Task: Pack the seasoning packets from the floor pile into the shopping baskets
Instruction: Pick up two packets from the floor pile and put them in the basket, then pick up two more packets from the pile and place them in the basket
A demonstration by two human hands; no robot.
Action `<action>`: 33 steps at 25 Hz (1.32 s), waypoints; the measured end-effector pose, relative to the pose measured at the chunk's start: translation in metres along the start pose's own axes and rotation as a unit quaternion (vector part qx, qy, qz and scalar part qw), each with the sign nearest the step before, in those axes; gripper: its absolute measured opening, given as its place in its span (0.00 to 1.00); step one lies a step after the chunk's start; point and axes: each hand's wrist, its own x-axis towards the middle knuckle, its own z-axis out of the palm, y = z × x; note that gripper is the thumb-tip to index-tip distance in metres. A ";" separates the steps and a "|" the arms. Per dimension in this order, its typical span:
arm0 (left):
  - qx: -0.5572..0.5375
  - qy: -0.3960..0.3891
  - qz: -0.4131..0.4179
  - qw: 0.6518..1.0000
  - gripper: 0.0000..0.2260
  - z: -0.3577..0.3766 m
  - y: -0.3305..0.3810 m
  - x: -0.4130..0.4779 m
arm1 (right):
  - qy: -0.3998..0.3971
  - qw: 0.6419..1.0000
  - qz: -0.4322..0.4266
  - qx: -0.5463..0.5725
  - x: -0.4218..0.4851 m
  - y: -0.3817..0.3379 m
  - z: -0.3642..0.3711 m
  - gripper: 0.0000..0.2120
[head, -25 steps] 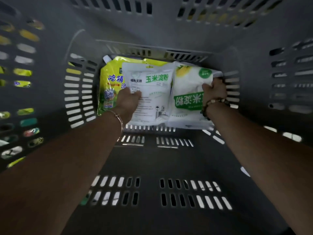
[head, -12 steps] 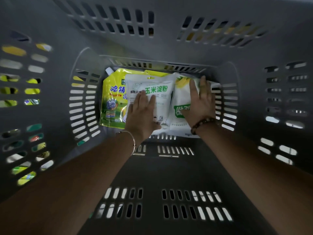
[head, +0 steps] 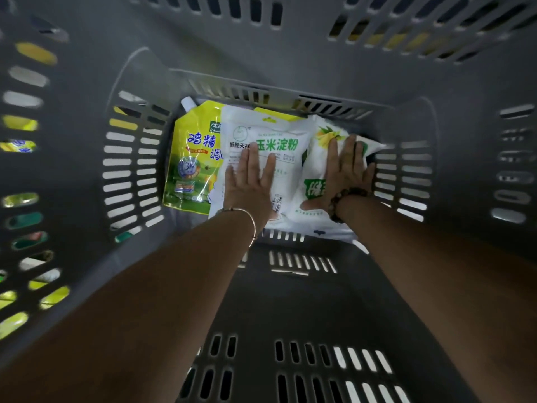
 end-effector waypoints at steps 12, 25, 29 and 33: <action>-0.213 0.043 0.004 0.976 0.36 -0.044 -0.019 -0.044 | 0.004 0.991 0.022 0.133 -0.057 -0.012 -0.032 0.48; -0.458 0.249 -0.093 0.848 0.25 -0.117 -0.095 -0.269 | 0.082 0.968 -0.107 0.210 -0.221 -0.111 -0.141 0.34; -0.482 0.291 -0.119 0.818 0.24 -0.109 -0.131 -0.347 | 0.095 0.953 -0.184 0.219 -0.273 -0.167 -0.161 0.32; -0.510 0.299 -0.200 0.781 0.24 -0.072 -0.168 -0.407 | 0.102 0.933 -0.256 0.233 -0.326 -0.229 -0.163 0.29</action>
